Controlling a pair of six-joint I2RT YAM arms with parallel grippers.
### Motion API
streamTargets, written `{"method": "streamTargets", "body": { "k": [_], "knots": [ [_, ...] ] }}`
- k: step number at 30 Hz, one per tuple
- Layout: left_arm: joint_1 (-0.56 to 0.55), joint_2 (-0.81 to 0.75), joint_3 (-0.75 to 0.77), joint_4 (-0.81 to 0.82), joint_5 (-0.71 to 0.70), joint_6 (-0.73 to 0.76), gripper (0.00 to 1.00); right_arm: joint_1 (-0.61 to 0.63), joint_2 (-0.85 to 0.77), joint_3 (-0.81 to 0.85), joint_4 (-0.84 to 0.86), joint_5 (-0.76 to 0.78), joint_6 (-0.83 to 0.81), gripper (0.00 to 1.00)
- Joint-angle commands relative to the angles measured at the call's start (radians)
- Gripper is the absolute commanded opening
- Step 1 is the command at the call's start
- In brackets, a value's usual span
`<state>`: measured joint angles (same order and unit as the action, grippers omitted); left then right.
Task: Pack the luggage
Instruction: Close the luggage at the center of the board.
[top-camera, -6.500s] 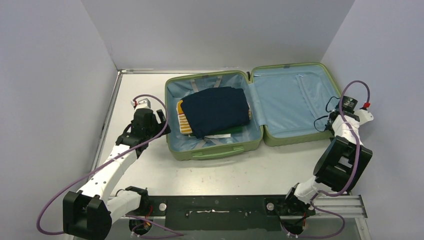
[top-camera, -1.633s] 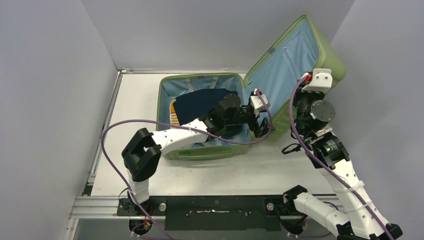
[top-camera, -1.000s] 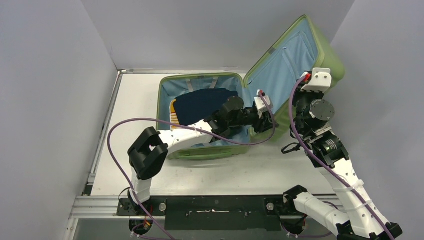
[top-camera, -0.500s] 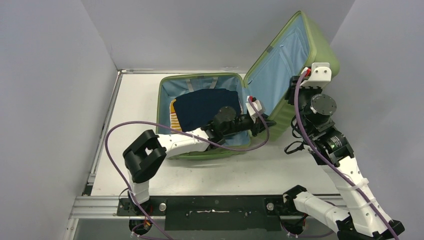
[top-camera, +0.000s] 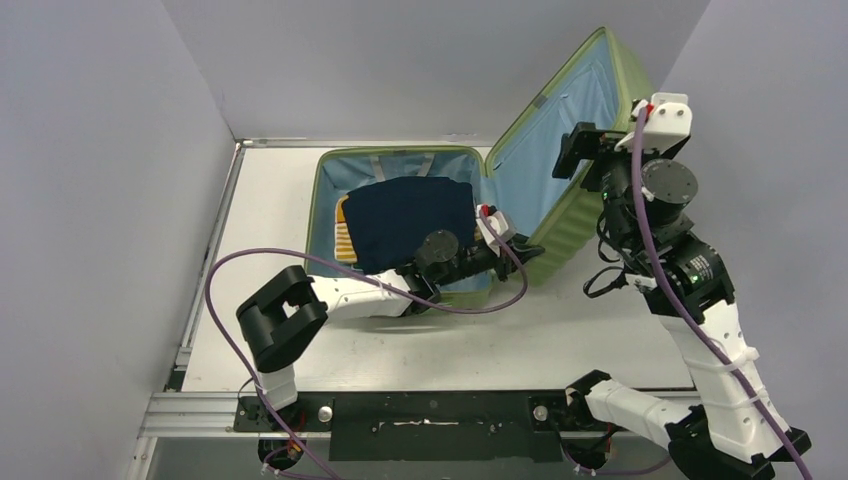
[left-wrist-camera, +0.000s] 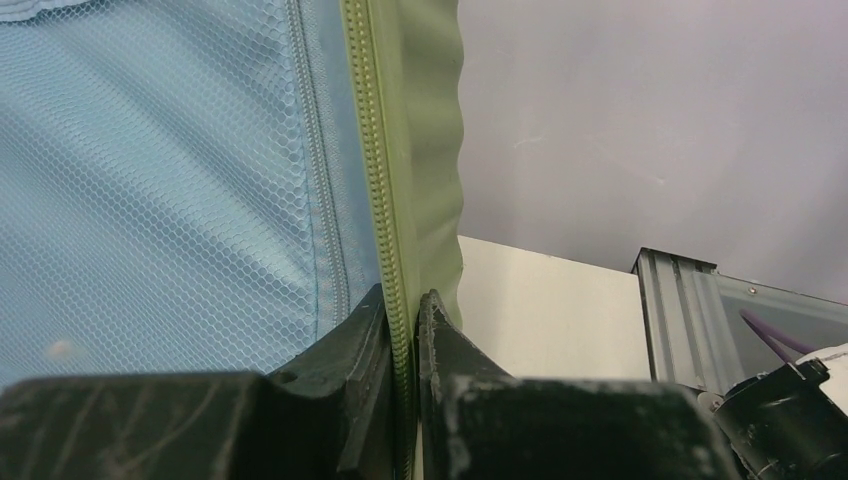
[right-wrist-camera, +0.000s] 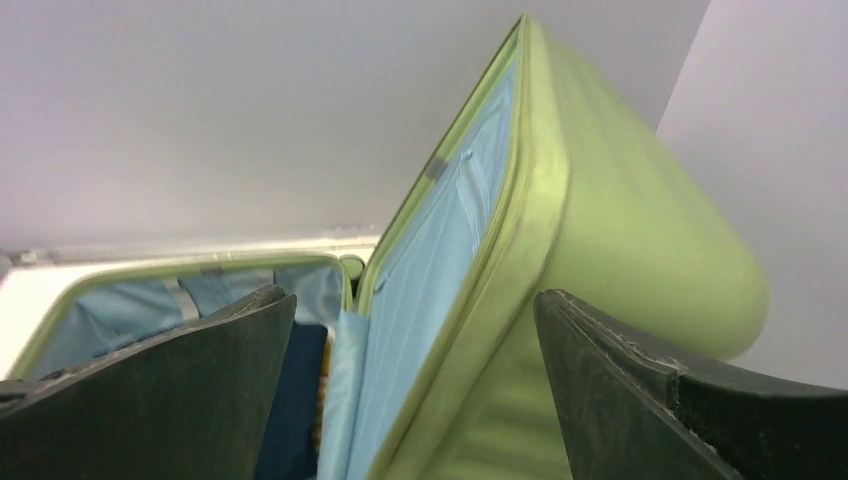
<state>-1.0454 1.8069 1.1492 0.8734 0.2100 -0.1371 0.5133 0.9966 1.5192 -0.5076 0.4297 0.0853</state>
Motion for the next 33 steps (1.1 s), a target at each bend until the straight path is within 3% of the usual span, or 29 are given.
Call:
{"method": "streamTargets", "body": {
  "k": [1, 9, 15, 21, 28, 31, 33],
  "knots": [
    [0.024, -0.105, -0.009, 0.197, -0.192, 0.065, 0.00, 0.003, 0.076, 0.191, -0.068, 0.130, 0.089, 0.94],
    [0.006, -0.109, -0.041, 0.245, -0.254, 0.082, 0.00, 0.011, 0.261, 0.462, -0.226, 0.456, 0.107, 0.95],
    [-0.010, -0.109, -0.073, 0.298, -0.308, 0.104, 0.00, 0.008, 0.381, 0.590, -0.362, 0.526, 0.124, 0.96],
    [-0.030, -0.106, -0.109, 0.365, -0.365, 0.157, 0.00, -0.053, 0.474, 0.692, -0.517, 0.491, 0.194, 0.96],
    [-0.031, -0.098, -0.154, 0.464, -0.430, 0.154, 0.00, -0.248, 0.421, 0.529, -0.554, 0.373, 0.259, 0.94],
    [-0.031, -0.100, -0.167, 0.486, -0.440, 0.162, 0.00, -0.286, 0.413, 0.492, -0.558, 0.325, 0.266, 0.87],
    [-0.030, -0.102, -0.172, 0.493, -0.442, 0.167, 0.00, -0.297, 0.415, 0.482, -0.563, 0.294, 0.268, 0.78]
  ]
}}
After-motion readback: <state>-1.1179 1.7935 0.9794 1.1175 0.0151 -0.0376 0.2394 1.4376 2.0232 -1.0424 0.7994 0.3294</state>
